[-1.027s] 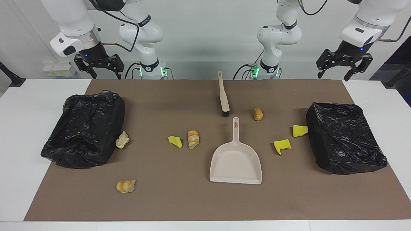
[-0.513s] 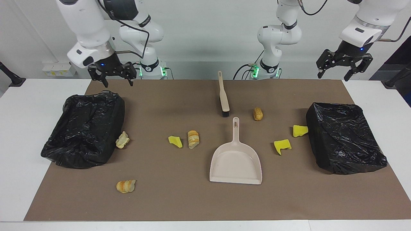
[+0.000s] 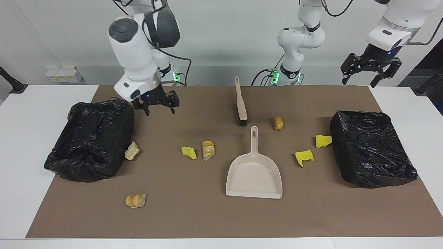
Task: Sweep and dump trash in bin
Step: 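Reach the right gripper to the beige dustpan handle and grasp it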
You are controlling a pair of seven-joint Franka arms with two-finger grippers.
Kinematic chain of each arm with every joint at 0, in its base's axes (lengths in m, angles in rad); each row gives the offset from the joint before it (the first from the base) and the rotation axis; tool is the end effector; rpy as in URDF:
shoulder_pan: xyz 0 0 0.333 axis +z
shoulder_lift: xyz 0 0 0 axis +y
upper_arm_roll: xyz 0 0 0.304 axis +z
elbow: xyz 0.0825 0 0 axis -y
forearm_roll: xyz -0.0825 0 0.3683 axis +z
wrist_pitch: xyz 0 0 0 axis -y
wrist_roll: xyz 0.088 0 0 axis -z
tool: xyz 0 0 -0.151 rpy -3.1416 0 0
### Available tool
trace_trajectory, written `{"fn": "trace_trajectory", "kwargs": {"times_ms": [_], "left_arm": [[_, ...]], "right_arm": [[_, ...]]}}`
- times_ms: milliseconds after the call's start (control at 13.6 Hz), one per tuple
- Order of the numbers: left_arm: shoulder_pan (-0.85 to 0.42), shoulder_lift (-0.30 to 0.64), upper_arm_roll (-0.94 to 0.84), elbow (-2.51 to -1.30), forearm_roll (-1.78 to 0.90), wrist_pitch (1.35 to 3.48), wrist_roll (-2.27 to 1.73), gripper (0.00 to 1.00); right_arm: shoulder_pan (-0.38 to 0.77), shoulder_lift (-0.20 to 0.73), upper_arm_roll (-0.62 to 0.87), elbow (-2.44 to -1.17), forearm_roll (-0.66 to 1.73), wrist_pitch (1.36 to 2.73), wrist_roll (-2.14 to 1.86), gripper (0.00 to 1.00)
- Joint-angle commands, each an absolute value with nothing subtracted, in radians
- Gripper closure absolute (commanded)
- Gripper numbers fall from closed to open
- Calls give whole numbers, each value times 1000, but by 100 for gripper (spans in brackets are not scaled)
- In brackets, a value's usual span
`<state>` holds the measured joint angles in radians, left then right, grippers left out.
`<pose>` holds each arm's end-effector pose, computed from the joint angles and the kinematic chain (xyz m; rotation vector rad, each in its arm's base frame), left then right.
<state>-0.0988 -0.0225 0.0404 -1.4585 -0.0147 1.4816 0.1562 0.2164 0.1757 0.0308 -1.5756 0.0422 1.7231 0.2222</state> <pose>0.5233 -0.0327 0.6232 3.1092 -0.3375 0.0724 0.5760 0.1502 0.4797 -3.1017 -0.0273 0.0594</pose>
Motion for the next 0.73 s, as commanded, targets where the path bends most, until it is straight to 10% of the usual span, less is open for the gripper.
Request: {"fn": "trace_trajectory", "kwargs": {"times_ms": [0,660], "left_arm": [[-103,-26,35,-1451,-2,1457,156,0],[-110,-44,26,-1486,2,1486,110,0]], "right_arm": [[273,254,32,-1526,69,1794,358,0],[491,494,38,-1453,115,2155,894,0]]}}
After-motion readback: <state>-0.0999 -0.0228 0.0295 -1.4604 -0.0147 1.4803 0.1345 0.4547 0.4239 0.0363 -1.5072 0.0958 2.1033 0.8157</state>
